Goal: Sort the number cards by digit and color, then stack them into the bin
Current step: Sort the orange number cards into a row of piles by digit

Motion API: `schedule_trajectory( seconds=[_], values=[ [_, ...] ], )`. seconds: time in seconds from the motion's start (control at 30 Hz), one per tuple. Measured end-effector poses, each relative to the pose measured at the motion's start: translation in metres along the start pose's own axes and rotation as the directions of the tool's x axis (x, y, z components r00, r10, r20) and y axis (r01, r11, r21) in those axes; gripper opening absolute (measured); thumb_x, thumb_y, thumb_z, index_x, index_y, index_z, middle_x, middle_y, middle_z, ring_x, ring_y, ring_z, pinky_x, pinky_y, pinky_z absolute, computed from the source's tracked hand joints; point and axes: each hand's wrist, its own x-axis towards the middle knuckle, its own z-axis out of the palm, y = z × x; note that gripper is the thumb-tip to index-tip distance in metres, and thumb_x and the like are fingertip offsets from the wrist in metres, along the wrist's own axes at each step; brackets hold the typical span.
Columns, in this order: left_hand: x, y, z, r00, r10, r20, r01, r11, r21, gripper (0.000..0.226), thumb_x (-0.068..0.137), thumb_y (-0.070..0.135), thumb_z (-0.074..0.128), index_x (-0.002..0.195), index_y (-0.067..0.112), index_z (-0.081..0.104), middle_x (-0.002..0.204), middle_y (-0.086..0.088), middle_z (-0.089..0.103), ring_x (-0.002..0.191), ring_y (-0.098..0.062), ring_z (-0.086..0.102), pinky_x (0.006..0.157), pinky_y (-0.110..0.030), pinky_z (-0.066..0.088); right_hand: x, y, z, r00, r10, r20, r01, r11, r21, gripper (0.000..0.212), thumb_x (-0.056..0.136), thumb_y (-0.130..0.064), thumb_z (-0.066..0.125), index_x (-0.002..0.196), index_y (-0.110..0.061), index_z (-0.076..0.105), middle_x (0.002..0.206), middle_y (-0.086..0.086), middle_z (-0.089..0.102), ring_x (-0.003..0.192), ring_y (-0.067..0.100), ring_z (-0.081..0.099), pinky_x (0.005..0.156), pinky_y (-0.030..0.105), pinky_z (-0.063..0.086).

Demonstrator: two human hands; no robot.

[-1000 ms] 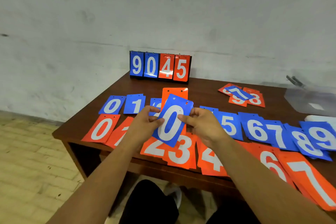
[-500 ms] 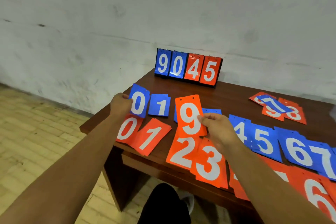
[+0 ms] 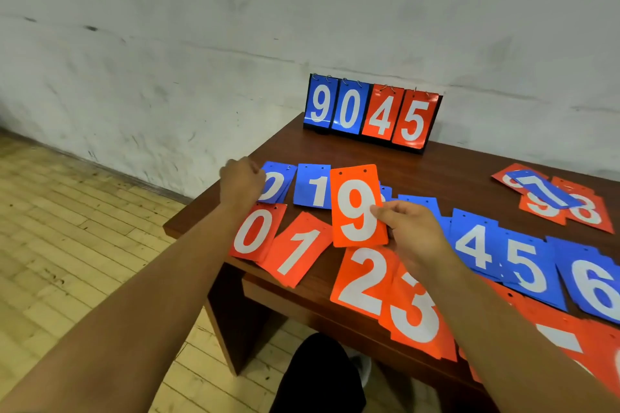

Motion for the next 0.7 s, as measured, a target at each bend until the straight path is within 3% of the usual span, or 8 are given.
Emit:
schedule_trajectory(
  seconds=[0.13,0.23,0.33,0.4,0.53,0.7],
  values=[
    [-0.055,0.052,-0.027,0.991,0.08,0.108,-0.032,0.92,-0.391,0.016,0.095,0.023,0.054,0.098,0.012,0.065,0.091,0.001,0.066,0.076,-0.011,0.059,0.065,-0.021,0.044,-0.01,-0.003,0.005,0.999,-0.051,-0.012,0.052,0.996,0.066,0.013,0.089,-0.03,0.068,0.097,-0.02,0.069,0.095,0.0,0.076,0.082,0.018,0.074,0.08,0.046,0.06],
    [-0.102,0.082,-0.039,0.925,0.094,0.369,0.191,0.725,-0.662,0.021,0.096,0.034,0.056,0.103,0.017,0.066,0.091,0.0,0.072,0.075,-0.016,0.068,0.069,-0.03,0.054,-0.022,-0.006,0.004,0.995,-0.091,-0.029,0.093,0.989,0.117,0.011,0.089,-0.027,0.069,0.097,-0.019,0.069,0.094,0.0,0.076,0.083,0.017,0.074,0.079,0.043,0.06],
    [-0.139,0.091,-0.033,0.882,0.237,0.408,0.15,0.678,-0.719,0.015,0.095,0.027,0.061,0.104,0.019,0.07,0.098,0.002,0.075,0.088,-0.014,0.072,0.077,-0.031,0.06,-0.038,-0.006,-0.006,0.993,-0.106,-0.056,0.111,0.989,0.101,0.01,0.091,-0.025,0.067,0.096,-0.017,0.068,0.092,0.001,0.076,0.08,0.017,0.074,0.072,0.038,0.061],
    [-0.156,0.094,-0.025,0.879,0.254,0.403,0.154,0.648,-0.745,0.012,0.094,0.023,0.063,0.102,0.017,0.071,0.1,0.001,0.075,0.093,-0.016,0.072,0.081,-0.035,0.06,-0.05,-0.003,-0.017,0.991,-0.099,-0.088,0.107,0.99,0.096,0.014,0.092,-0.029,0.065,0.099,-0.017,0.069,0.091,0.001,0.076,0.078,0.017,0.075,0.069,0.037,0.061],
    [-0.184,0.112,-0.013,0.838,0.288,0.464,0.156,0.689,-0.708,0.01,0.094,0.021,0.063,0.097,0.016,0.071,0.094,-0.001,0.076,0.089,-0.02,0.072,0.078,-0.035,0.06,-0.07,0.007,-0.052,0.976,-0.09,-0.2,0.103,0.993,0.055,0.012,0.095,-0.03,0.06,0.099,-0.021,0.067,0.09,-0.001,0.073,0.078,0.015,0.073,0.064,0.031,0.06],
    [-0.223,0.154,0.003,0.761,0.433,0.483,0.006,0.74,-0.672,0.008,0.093,0.018,0.064,0.096,0.012,0.069,0.09,-0.002,0.075,0.073,-0.011,0.071,0.065,-0.025,0.058,-0.092,0.032,-0.109,0.939,-0.054,-0.339,0.056,0.998,-0.005,0.01,0.094,-0.025,0.061,0.093,-0.018,0.069,0.098,0.0,0.071,0.092,0.017,0.069,0.082,0.038,0.059]
  ],
)
